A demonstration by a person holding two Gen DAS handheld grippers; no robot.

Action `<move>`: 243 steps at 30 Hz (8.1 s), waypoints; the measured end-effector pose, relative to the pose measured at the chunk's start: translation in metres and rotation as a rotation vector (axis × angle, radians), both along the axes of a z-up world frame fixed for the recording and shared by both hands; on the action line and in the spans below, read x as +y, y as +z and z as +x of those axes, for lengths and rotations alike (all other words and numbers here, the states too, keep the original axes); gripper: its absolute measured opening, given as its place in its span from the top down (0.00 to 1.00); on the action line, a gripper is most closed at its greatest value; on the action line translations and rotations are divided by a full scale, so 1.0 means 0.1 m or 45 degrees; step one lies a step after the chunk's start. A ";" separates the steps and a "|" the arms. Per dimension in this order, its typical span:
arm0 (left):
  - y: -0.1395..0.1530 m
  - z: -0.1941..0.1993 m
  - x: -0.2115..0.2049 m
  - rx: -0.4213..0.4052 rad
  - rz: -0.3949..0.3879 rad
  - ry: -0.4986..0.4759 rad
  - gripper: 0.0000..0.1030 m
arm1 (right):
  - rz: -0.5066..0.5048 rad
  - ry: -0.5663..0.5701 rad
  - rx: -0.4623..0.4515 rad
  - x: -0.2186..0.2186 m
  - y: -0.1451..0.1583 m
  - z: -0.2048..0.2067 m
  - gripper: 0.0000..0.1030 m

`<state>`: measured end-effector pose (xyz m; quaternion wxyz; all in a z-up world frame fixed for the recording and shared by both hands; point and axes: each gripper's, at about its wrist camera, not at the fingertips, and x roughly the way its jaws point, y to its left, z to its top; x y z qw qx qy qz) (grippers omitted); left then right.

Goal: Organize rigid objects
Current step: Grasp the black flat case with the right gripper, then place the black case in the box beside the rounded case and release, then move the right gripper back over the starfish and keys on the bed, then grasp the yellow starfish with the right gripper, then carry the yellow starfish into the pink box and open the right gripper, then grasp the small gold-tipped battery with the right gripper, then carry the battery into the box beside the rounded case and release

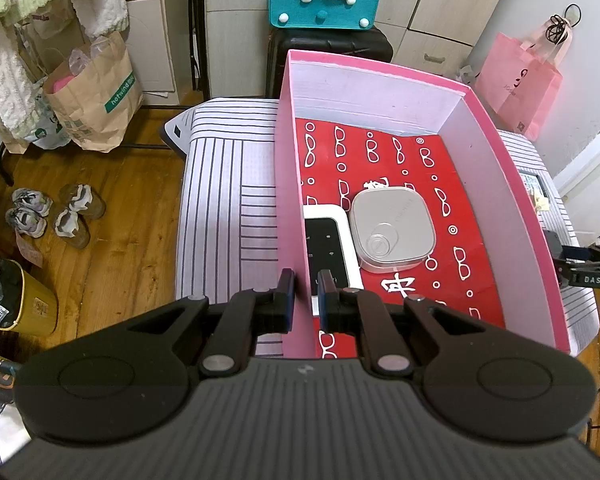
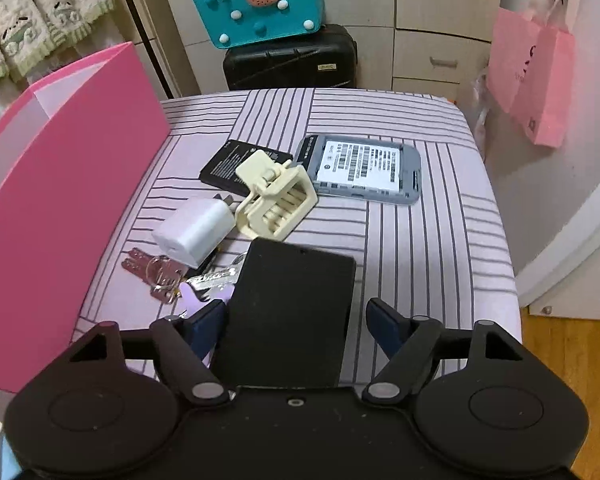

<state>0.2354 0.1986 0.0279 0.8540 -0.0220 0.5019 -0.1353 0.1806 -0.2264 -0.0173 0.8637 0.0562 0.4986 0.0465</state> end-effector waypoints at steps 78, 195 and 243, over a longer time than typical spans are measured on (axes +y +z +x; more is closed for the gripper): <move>0.04 -0.14 -0.29 -0.077 0.248 -0.116 0.92 | 0.173 0.666 -0.218 1.00 0.99 0.38 0.25; -0.02 -0.11 -0.13 -0.052 0.100 -0.038 0.92 | 0.031 0.773 -0.366 1.54 1.21 0.50 0.55; -0.08 -0.02 -0.25 0.001 0.173 0.021 0.91 | 0.069 0.885 -0.332 1.03 1.15 -0.11 0.89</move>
